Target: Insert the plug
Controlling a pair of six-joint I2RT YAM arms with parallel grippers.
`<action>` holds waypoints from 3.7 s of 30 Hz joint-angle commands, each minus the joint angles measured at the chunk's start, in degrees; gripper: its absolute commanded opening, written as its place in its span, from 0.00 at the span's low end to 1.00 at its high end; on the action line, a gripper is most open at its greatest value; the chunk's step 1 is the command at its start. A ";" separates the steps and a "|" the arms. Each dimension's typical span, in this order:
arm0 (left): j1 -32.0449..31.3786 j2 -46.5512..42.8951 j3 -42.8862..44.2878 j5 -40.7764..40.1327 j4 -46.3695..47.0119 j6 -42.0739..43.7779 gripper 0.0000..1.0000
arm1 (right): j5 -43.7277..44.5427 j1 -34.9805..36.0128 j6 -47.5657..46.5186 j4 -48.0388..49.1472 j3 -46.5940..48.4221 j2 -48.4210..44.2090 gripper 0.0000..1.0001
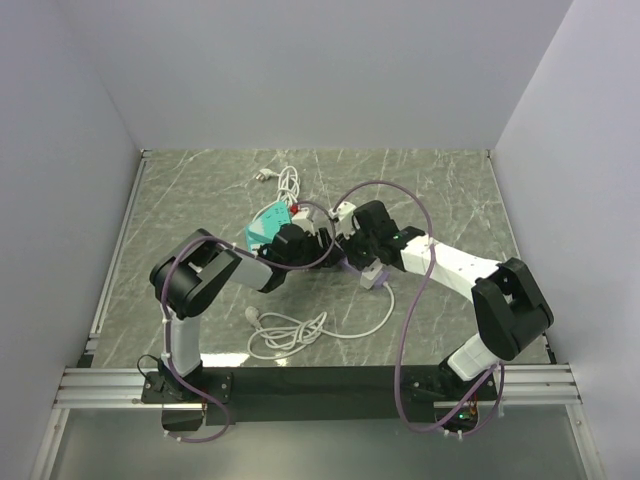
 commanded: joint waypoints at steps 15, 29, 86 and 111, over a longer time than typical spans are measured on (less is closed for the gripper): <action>1.95 -1.09 3.16 -4.32 -5.93 3.03 0.67 | 2.52 2.23 12.28 3.97 -2.11 1.67 0.00; 1.78 1.19 3.25 -4.22 -5.83 3.20 0.67 | 7.71 6.01 23.97 11.79 -8.35 -1.06 0.00; 4.42 -9.61 6.15 -6.60 -11.90 10.14 0.87 | 23.62 9.80 23.71 16.10 -4.05 -6.06 0.91; 24.10 -47.92 -2.64 -32.50 -36.49 12.51 0.99 | 27.67 -13.84 29.78 19.26 -19.43 -40.24 0.98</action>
